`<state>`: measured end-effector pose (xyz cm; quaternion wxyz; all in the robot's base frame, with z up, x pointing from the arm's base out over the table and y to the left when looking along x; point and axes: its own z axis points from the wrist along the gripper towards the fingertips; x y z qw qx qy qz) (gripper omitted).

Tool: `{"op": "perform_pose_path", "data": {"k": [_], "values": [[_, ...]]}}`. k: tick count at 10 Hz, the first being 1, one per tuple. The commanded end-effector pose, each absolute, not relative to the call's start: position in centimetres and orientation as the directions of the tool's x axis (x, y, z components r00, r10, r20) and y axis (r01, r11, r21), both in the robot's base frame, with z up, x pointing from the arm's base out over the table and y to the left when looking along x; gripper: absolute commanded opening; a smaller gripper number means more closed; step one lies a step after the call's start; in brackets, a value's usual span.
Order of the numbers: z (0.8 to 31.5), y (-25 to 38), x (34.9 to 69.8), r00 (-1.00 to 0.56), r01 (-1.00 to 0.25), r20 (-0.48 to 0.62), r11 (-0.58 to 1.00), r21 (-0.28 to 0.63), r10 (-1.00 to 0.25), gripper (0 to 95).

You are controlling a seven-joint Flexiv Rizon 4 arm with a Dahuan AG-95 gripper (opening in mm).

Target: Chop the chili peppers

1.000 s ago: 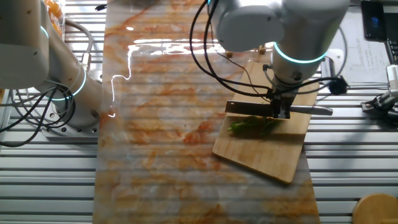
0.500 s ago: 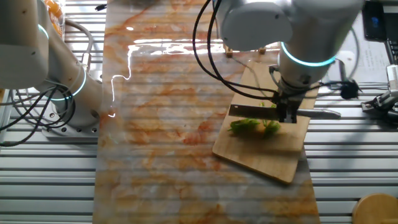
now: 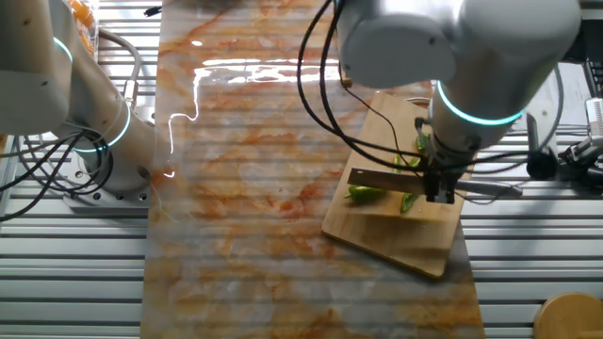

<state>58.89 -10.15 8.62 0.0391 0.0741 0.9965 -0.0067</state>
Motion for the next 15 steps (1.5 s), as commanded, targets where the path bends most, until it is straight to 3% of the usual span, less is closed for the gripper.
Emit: {"op": "perform_pose_path", "data": {"k": [1,6,11,15], "values": [[8.3,-10.2,59.0,-0.988,0.141,-0.062,0.99,0.008,0.141,0.0],[9.6,-10.5,59.4,-0.998,0.042,-0.053,0.999,-0.011,0.042,0.0],[7.0,-10.0,58.5,-0.998,0.012,-0.058,1.0,-0.003,0.012,0.0],[7.0,-9.4,58.8,-0.997,0.007,-0.078,1.0,0.0,0.007,0.0]]}}
